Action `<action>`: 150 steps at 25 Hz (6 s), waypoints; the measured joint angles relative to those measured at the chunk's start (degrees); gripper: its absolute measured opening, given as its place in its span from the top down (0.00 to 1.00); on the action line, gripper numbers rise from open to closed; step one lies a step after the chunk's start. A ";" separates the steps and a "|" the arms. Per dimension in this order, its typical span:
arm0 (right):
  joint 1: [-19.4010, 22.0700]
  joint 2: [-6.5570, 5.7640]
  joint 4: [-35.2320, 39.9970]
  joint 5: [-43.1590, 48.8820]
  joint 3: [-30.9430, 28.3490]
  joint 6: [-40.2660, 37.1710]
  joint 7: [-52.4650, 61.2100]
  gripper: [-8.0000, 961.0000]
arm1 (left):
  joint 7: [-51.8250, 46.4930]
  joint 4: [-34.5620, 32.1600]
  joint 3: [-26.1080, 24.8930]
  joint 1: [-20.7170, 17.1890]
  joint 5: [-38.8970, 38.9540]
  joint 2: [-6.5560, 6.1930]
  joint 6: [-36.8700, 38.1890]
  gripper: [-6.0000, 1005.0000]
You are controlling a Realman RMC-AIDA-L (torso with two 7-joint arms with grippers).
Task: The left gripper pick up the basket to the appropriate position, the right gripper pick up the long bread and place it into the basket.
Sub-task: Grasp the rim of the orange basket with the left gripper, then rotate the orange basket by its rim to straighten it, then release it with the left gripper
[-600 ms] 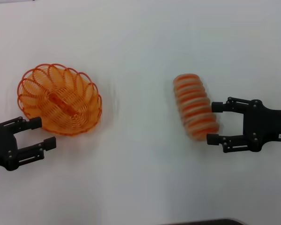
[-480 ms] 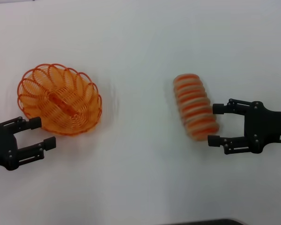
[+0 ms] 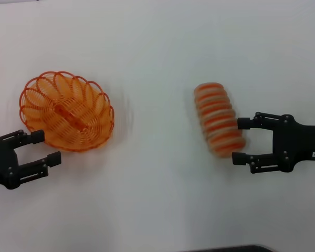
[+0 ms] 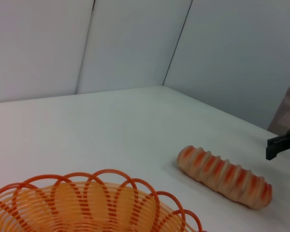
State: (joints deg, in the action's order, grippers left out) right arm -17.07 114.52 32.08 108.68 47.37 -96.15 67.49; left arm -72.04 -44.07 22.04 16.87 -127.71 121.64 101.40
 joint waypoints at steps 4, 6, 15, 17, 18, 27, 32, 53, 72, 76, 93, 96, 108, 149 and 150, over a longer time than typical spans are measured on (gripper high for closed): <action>-0.04 -0.01 -0.03 0.03 0.00 0.03 0.01 0.02 | 0.02 0.00 -0.05 -0.07 0.00 0.00 -0.07 0.27; -0.03 -0.04 -0.04 0.04 0.01 0.03 0.01 0.02 | 0.00 0.00 -0.06 -0.08 0.00 0.00 -0.09 0.27; -0.44 0.00 0.30 0.68 -0.91 -0.31 1.33 0.02 | -1.35 -0.09 -4.83 0.96 2.95 0.00 -0.92 0.27; -0.84 -0.08 0.47 0.68 -1.18 -0.61 3.03 0.02 | -3.55 -0.36 -6.28 1.77 4.18 -0.11 -1.17 0.27; -1.11 -0.16 0.56 0.69 -1.24 -0.92 3.92 0.02 | -4.86 -0.57 -6.67 2.29 4.61 -0.26 -1.38 0.27; -3.49 -0.45 3.55 1.85 -1.04 -3.04 11.70 0.02 | -26.54 -4.51 -0.54 9.94 0.28 -2.33 -12.30 0.27; -5.19 -0.44 4.42 5.01 -1.14 -3.24 14.85 0.02 | -32.07 -8.44 6.13 13.81 -5.73 -2.73 -15.08 0.27; -6.33 -0.35 5.02 5.75 -0.90 -3.47 16.42 0.02 | -44.70 -13.80 26.13 26.19 -31.14 -2.03 -21.90 0.28; -6.31 -0.39 5.01 5.75 -0.86 -3.95 15.95 0.02 | -47.06 -9.88 29.64 27.11 -35.92 -0.14 -27.70 0.39; -6.31 -0.47 5.01 5.75 -1.00 -3.90 15.89 0.02 | -47.18 -9.89 31.06 26.84 -35.95 -0.03 -28.20 0.52; -6.48 -0.44 5.01 5.66 -1.64 -3.37 15.86 0.02 | -53.60 -10.74 31.68 27.96 -36.04 -0.71 -24.72 0.88; -6.49 -0.44 5.01 5.58 -2.98 -3.32 15.85 0.02 | -59.58 -11.77 31.64 28.39 -36.02 -1.18 -22.70 0.88; -7.15 0.23 4.65 5.41 -9.06 -0.35 16.04 0.02 | -73.60 -17.19 31.02 29.22 -35.44 0.64 -11.46 0.92; -7.80 4.75 2.69 -1.04 -24.35 6.01 10.37 0.02 | -86.49 -14.84 35.71 14.71 -14.09 2.65 -34.35 0.93; -7.81 4.76 2.52 -1.19 -24.35 6.21 10.36 0.02 | -86.49 -14.86 35.74 14.71 -14.11 2.68 -34.39 0.93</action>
State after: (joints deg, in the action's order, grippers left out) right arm -24.87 119.28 34.60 107.49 23.02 -89.93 77.85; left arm -158.53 -58.93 57.78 31.58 -141.81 124.32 67.01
